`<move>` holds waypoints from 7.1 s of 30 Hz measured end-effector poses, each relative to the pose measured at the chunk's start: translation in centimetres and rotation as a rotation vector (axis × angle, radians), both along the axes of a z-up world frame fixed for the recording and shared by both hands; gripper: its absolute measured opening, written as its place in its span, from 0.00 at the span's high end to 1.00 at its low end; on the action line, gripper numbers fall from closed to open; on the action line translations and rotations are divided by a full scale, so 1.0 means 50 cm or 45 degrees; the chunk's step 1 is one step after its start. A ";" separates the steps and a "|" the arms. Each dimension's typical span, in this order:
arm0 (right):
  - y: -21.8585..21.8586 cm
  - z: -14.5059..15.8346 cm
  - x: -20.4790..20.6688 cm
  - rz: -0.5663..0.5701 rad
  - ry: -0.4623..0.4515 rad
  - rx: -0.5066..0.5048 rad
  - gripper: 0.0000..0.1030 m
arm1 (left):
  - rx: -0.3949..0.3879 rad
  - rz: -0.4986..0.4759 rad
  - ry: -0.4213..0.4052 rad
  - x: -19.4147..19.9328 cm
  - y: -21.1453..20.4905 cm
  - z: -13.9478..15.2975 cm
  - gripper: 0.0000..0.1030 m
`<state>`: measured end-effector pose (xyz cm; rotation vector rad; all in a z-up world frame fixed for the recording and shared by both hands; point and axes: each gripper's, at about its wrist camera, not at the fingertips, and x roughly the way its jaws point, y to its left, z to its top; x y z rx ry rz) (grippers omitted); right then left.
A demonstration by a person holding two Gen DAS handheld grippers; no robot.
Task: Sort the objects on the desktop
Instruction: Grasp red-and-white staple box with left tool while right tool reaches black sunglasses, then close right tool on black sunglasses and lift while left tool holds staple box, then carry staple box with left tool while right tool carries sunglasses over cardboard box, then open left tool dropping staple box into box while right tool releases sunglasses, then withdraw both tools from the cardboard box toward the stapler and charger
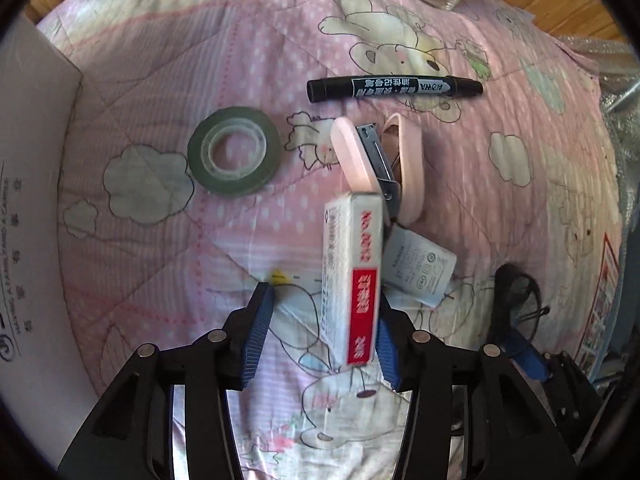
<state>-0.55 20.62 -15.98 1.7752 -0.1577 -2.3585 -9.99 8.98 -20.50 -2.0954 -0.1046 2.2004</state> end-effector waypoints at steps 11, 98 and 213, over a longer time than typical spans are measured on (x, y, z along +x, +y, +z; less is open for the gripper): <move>0.003 -0.005 -0.033 0.054 0.029 0.061 0.51 | -0.019 -0.044 0.077 -0.014 -0.004 0.020 0.86; -0.291 0.282 0.114 0.574 0.362 -0.090 0.62 | 0.230 0.424 0.430 0.283 -0.374 0.311 0.87; -0.410 0.296 0.071 0.668 0.280 -0.336 0.54 | 0.083 0.484 0.392 0.266 -0.478 0.329 0.66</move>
